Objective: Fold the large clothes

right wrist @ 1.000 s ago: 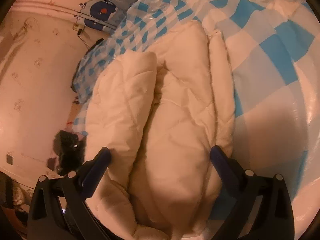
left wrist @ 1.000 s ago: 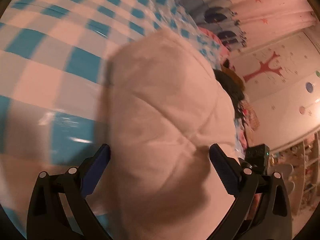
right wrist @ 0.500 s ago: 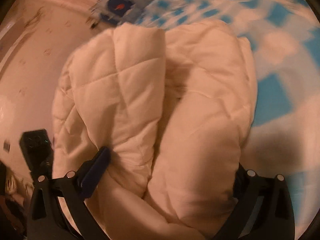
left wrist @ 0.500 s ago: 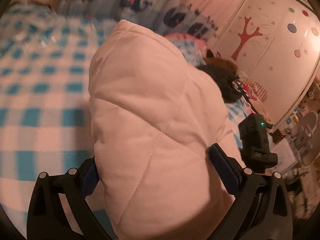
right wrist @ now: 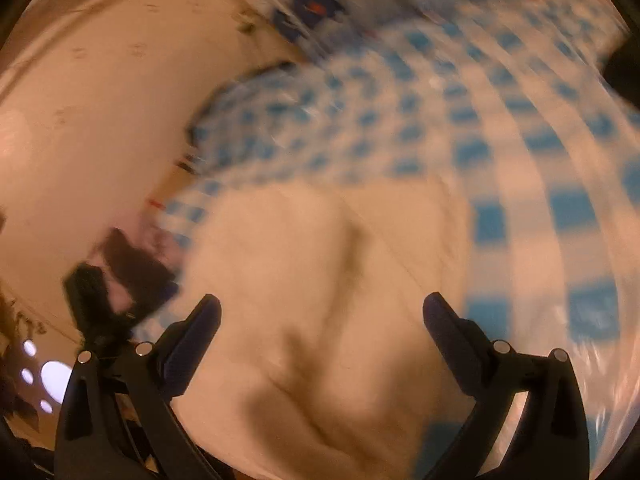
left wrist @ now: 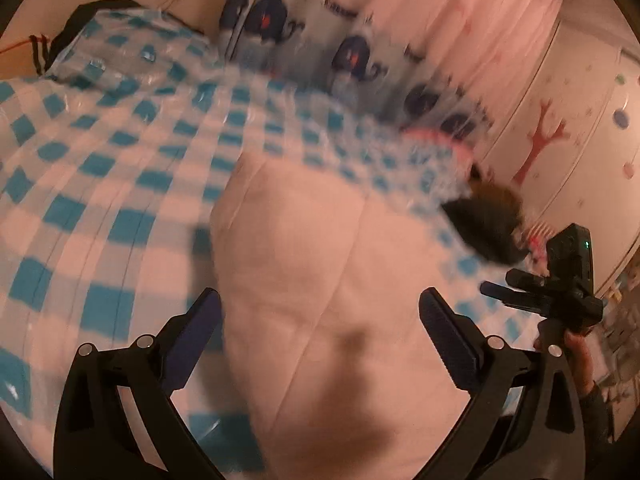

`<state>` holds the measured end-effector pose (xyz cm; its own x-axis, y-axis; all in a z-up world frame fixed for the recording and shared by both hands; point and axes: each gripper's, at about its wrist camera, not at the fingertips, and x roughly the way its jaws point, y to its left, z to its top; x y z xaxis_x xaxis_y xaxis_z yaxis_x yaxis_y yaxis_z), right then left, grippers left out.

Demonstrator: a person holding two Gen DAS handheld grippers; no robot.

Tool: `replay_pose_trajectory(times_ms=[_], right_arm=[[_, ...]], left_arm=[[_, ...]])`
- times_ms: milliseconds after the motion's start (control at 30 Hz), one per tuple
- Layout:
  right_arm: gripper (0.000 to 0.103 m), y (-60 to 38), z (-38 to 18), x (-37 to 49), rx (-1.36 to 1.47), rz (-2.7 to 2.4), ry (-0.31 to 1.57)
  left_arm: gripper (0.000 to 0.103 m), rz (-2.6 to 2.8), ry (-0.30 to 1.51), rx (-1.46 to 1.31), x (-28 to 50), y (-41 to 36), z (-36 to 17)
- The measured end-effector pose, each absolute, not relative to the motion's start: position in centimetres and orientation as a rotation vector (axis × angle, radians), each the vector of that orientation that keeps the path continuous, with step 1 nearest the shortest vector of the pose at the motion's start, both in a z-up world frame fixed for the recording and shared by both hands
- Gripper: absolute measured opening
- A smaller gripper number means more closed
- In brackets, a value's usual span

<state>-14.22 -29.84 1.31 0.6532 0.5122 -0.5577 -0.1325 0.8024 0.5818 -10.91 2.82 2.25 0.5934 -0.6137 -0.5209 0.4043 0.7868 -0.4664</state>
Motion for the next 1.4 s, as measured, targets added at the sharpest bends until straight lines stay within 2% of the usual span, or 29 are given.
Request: replay_pose_trajectory(times_ms=[100,200,300,333,367,400,433,467,500,533,600,633,667,700,733,767,833,933,1067,1133,1200,1233,1267,1400], right_arm=[[0.098,-26.1,3.4,-8.5,0.665,0.613,0.781],[0.098,-23.5,1.3,-3.6,0.897,0.724,0.85],[0.094,-23.5,-2.3,-0.4,0.82,0.611,0.942],[0.081,-24.3,-3.9,0.4,0.72,0.547,0.953],[0.036,-25.3,-5.3,1.0,0.654,0.466,0.971],[0.017,-26.6,-7.1,1.0,0.617,0.359,0.991],[0.0,-28.8,-9.2,0.9,0.714,0.328,0.994],[0.0,-30.8,-11.0,1.0,0.861,0.358,0.995],[0.0,-30.8,-11.3,0.7,0.872,0.372,0.988],[0.0,-30.6,-10.7,0.4,0.818,0.366,0.984],[0.007,-29.2,-8.0,-0.5,0.66,0.335,0.955],[0.02,-28.5,-6.0,-1.5,0.569,0.3,0.924],[0.057,-27.7,-4.0,-3.1,0.482,0.277,0.88],[0.076,-27.1,-2.8,-4.5,0.436,0.268,0.856],[0.087,-26.2,-1.7,-6.3,0.352,0.231,0.839],[0.087,-25.8,-1.7,-7.1,0.291,0.209,0.864],[0.089,-24.2,-5.2,-8.1,0.184,0.172,0.945],[0.092,-27.2,-7.5,-9.0,0.364,0.228,0.971],[0.092,-26.7,-3.6,-13.3,0.279,0.189,0.904],[0.093,-26.1,-4.4,-15.0,0.21,0.158,0.909],[0.096,-26.6,-6.8,-15.6,0.251,0.183,0.92],[0.096,-27.1,-7.5,-15.6,0.289,0.209,0.921],[0.096,-27.4,-7.3,-15.7,0.302,0.207,0.93],[0.096,-27.0,-5.0,-17.3,0.225,0.155,0.923]], left_arm=[[0.095,-0.681,0.758,-0.301,-10.4,0.2,1.6],[0.095,-0.656,0.78,-0.1,-11.4,-4.4,-0.5],[0.095,-0.671,0.767,-0.005,-11.4,-7.2,-1.7],[0.096,-0.685,0.772,0.002,-11.1,-7.7,-1.9],[0.095,-0.699,0.777,0.004,-10.5,-8.1,-2.2],[0.096,-0.703,0.787,0.013,-10.0,-8.5,-2.5],[0.096,-0.708,0.797,0.028,-9.7,-9.1,-2.5],[0.096,-0.712,0.801,0.04,-9.5,-9.5,-2.5],[0.096,-0.715,0.803,0.041,-9.6,-9.4,-2.2],[0.096,-0.723,0.803,0.038,-9.8,-9.2,-2.2],[0.096,-0.735,0.798,0.013,-9.8,-8.1,-2.4],[0.096,-0.736,0.798,-0.001,-9.6,-7.7,-2.4],[0.096,-0.736,0.797,-0.014,-9.7,-7.3,-2.3],[0.095,-0.736,0.798,-0.035,-9.9,-6.8,-2.0],[0.095,-0.738,0.799,-0.055,-9.5,-6.4,-2.0],[0.095,-0.742,0.8,-0.08,-9.0,-6.0,-1.9],[0.095,-0.748,0.807,-0.105,-8.7,-5.9,-2.1],[0.095,-0.723,0.814,-0.109,-9.1,-5.9,-1.5],[0.095,-0.693,0.753,-0.101,-11.2,-4.4,0.6],[0.095,-0.695,0.766,-0.072,-11.2,-4.8,0.2],[0.095,-0.692,0.831,-0.047,-10.5,-6.1,-2.0],[0.095,-0.659,0.805,0.005,-10.7,-6.9,-2.6],[0.096,-0.626,0.782,0.074,-11.3,-7.7,-2.6],[0.095,-0.614,0.795,0.061,-12.1,-7.3,-1.2]])
